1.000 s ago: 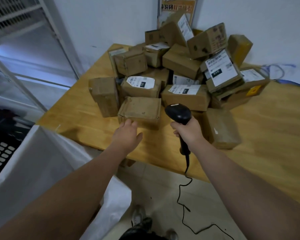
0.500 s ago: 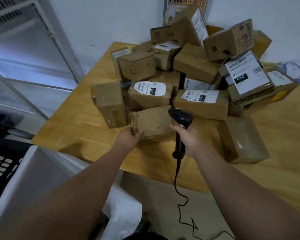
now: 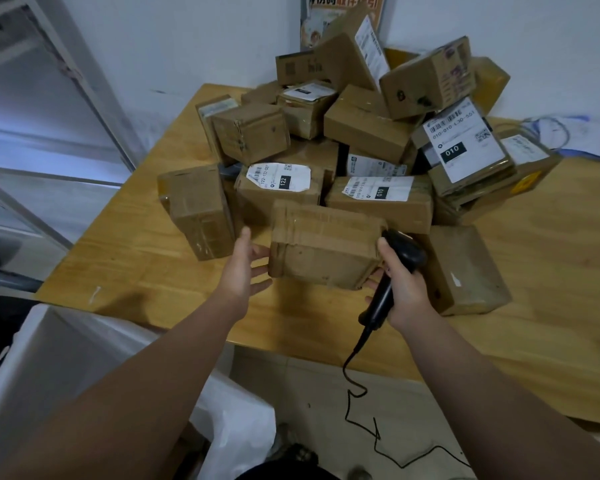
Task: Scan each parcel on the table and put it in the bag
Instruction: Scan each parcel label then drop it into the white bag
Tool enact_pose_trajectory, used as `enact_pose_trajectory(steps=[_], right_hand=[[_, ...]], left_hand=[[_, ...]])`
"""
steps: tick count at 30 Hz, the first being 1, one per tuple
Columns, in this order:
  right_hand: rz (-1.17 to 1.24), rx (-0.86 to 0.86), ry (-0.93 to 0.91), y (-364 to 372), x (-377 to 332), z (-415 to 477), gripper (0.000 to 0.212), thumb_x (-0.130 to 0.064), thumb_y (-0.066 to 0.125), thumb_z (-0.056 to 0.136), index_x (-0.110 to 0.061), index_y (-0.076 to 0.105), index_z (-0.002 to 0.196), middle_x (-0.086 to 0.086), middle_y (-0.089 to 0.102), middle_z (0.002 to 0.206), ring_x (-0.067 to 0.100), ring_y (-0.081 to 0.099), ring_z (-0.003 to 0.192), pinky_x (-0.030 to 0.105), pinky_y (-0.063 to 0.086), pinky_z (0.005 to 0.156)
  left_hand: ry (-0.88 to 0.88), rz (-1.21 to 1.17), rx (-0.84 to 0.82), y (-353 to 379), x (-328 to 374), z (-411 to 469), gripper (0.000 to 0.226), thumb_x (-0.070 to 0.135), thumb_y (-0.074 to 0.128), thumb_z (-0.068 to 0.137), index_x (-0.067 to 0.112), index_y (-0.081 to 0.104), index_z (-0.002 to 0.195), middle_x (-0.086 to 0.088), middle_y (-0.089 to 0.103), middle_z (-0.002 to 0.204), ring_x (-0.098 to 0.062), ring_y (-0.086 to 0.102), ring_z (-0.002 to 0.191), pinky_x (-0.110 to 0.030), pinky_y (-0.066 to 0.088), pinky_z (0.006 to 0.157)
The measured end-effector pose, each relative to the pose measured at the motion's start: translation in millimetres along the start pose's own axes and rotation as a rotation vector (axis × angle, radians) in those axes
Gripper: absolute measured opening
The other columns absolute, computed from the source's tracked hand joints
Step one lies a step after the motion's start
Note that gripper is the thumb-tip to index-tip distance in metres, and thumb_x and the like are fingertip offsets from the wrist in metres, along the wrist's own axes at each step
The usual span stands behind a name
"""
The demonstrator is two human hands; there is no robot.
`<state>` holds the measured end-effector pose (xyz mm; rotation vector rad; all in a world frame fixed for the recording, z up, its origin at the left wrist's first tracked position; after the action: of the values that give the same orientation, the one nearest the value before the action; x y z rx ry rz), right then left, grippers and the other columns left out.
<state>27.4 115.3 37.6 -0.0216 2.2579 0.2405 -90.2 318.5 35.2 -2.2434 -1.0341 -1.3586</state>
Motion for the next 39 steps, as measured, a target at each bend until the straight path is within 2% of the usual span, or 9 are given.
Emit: enact_pose_trajectory(steps=[3, 6, 9, 13, 17, 21, 26, 33, 39], right_hand=[[-0.066, -0.027, -0.03, -4, 4, -2, 0.034, -0.01, 0.076, 0.08, -0.016, 0.061, 0.11, 0.006, 0.064, 0.11, 0.025, 0.061, 0.107, 0.047, 0.052, 0.094], [-0.135, -0.021, -0.075, -5, 8, -4, 0.025, 0.006, 0.067, 0.081, -0.01, 0.064, 0.099, 0.011, 0.065, 0.111, 0.023, 0.062, 0.106, 0.041, 0.054, 0.092], [-0.11, -0.034, -0.035, -9, 18, -7, 0.023, -0.001, 0.068, 0.083, -0.014, 0.062, 0.102, 0.009, 0.066, 0.11, 0.023, 0.062, 0.104, 0.042, 0.054, 0.092], [-0.148, -0.091, 0.007, -12, 33, -12, 0.019, -0.023, 0.076, 0.082, -0.025, 0.062, 0.096, -0.001, 0.069, 0.102, 0.018, 0.063, 0.098, 0.043, 0.052, 0.095], [-0.307, 0.015, -0.081, 0, 38, -7, 0.016, -0.014, 0.077, 0.082, -0.019, 0.065, 0.093, -0.001, 0.068, 0.094, 0.02, 0.063, 0.096, 0.037, 0.052, 0.091], [-0.445, 0.028, -0.136, 8, 25, -3, 0.014, -0.001, 0.07, 0.083, -0.01, 0.061, 0.088, 0.001, 0.061, 0.082, 0.012, 0.056, 0.075, 0.021, 0.045, 0.062], [-0.583, -0.013, -0.148, 15, 14, 7, 0.015, 0.001, 0.069, 0.081, -0.009, 0.061, 0.09, 0.004, 0.059, 0.079, 0.016, 0.056, 0.074, 0.023, 0.042, 0.057], [-0.579, 0.216, -0.33, 3, 15, 5, 0.02, -0.026, 0.074, 0.079, -0.015, 0.061, 0.09, 0.011, 0.065, 0.095, 0.025, 0.062, 0.085, 0.036, 0.051, 0.078], [-0.697, 0.042, -0.331, -23, 3, -19, 0.015, -0.023, 0.071, 0.084, -0.011, 0.064, 0.08, 0.003, 0.065, 0.065, 0.018, 0.066, 0.062, 0.031, 0.054, 0.058]], left_hand=[[-0.045, 0.123, 0.009, 5, 0, 2, 0.07, 0.081, 0.031, 0.082, 0.019, 0.06, 0.1, 0.008, 0.059, 0.116, -0.019, 0.053, 0.112, -0.049, 0.04, 0.103], [-0.074, 0.173, 0.018, 9, -1, 2, 0.063, 0.071, 0.045, 0.085, 0.029, 0.043, 0.132, 0.006, 0.048, 0.121, -0.019, 0.046, 0.115, -0.049, 0.035, 0.107], [-0.101, 0.197, 0.024, 4, -9, 1, 0.04, 0.041, 0.057, 0.093, 0.028, 0.041, 0.127, 0.005, 0.053, 0.111, -0.023, 0.049, 0.116, -0.049, 0.039, 0.103], [-0.065, 0.243, -0.038, -1, -23, -1, 0.052, 0.009, 0.051, 0.093, 0.031, 0.038, 0.139, 0.004, 0.057, 0.112, -0.016, 0.053, 0.096, -0.041, 0.047, 0.09], [0.003, 0.338, -0.029, -3, -27, 0, 0.067, 0.006, 0.053, 0.092, 0.025, 0.022, 0.149, -0.004, 0.054, 0.118, -0.018, 0.055, 0.091, -0.029, 0.048, 0.072], [0.03, 0.619, -0.074, -14, -27, 7, 0.084, 0.028, 0.065, 0.088, 0.037, 0.011, 0.151, -0.013, 0.046, 0.135, -0.032, 0.053, 0.114, -0.042, 0.048, 0.097], [0.242, 1.252, -0.166, -13, -4, 19, 0.099, 0.039, 0.071, 0.081, 0.034, 0.004, 0.154, -0.006, 0.0, 0.162, -0.031, 0.0, 0.147, -0.043, 0.013, 0.117], [0.077, 1.386, -0.364, 6, 9, 17, 0.111, 0.055, 0.076, 0.073, 0.022, 0.007, 0.154, -0.009, 0.034, 0.151, -0.028, 0.039, 0.134, -0.033, 0.037, 0.102], [0.132, 0.995, -0.28, 60, -37, -15, 0.097, 0.043, 0.077, 0.077, 0.016, 0.014, 0.147, -0.001, 0.054, 0.135, -0.023, 0.055, 0.118, -0.034, 0.049, 0.088]])
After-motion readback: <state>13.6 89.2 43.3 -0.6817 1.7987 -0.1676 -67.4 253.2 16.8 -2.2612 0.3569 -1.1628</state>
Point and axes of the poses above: each hand's wrist, its own z-axis towards the middle knuckle, its own y-axis out of the palm, x = y × z, the point moved 1 cm from there along z, towards the middle knuckle
